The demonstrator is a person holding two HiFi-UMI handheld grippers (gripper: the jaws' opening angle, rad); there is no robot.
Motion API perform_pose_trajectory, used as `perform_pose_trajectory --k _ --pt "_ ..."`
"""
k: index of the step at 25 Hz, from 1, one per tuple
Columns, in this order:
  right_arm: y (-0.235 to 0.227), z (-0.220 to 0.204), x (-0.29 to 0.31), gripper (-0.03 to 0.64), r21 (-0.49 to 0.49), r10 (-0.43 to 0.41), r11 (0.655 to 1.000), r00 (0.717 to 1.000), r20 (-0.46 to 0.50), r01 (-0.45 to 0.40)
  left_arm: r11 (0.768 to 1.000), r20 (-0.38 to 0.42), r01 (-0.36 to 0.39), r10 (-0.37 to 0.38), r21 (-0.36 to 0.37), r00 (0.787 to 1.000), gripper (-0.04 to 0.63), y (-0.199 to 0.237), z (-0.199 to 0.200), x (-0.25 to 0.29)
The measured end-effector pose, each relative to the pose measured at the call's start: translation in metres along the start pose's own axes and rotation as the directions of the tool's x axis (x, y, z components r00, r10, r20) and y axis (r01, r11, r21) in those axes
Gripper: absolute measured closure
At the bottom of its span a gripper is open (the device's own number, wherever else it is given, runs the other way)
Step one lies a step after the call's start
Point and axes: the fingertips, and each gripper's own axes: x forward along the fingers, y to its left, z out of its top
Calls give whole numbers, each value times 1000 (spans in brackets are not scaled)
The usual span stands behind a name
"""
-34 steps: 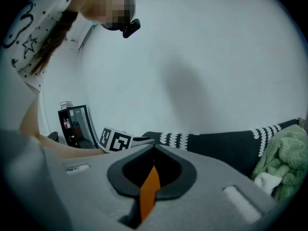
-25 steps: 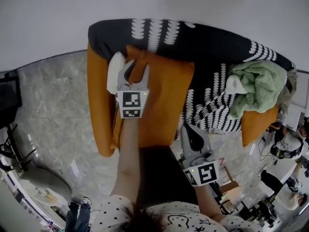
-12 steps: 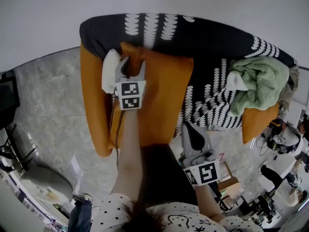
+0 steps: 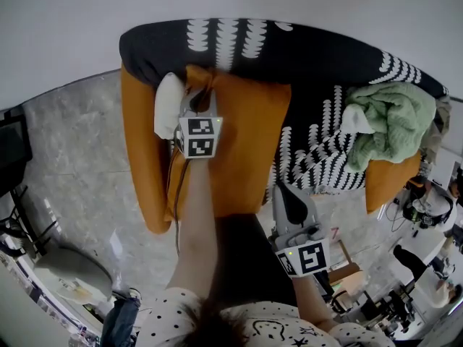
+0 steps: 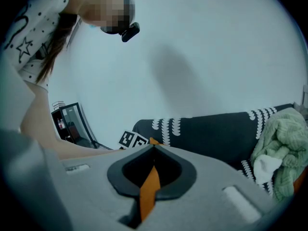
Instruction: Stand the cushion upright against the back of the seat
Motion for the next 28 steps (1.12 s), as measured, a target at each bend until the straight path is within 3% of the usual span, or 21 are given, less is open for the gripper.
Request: perform_pose_trajectory --k 9,14,22,28 --pt "-1 1 0 618 -4 -5 1000 1000 5 5 1000 82 -2 2 -2 997 584 -6 22 -22" --pt "3 17 -2 618 -16 6 1000 1000 30 -5 999 139 32 -34 13 990 584 -30 51 -43" --pt "5 41 -11 618 -32 11 999 998 68 -9 996 249 67 -78 54 965 586 -69 99 -73" --pt "14 49 -13 618 -38 20 999 996 89 -17 997 327 47 -65 63 943 586 -64 134 -91"
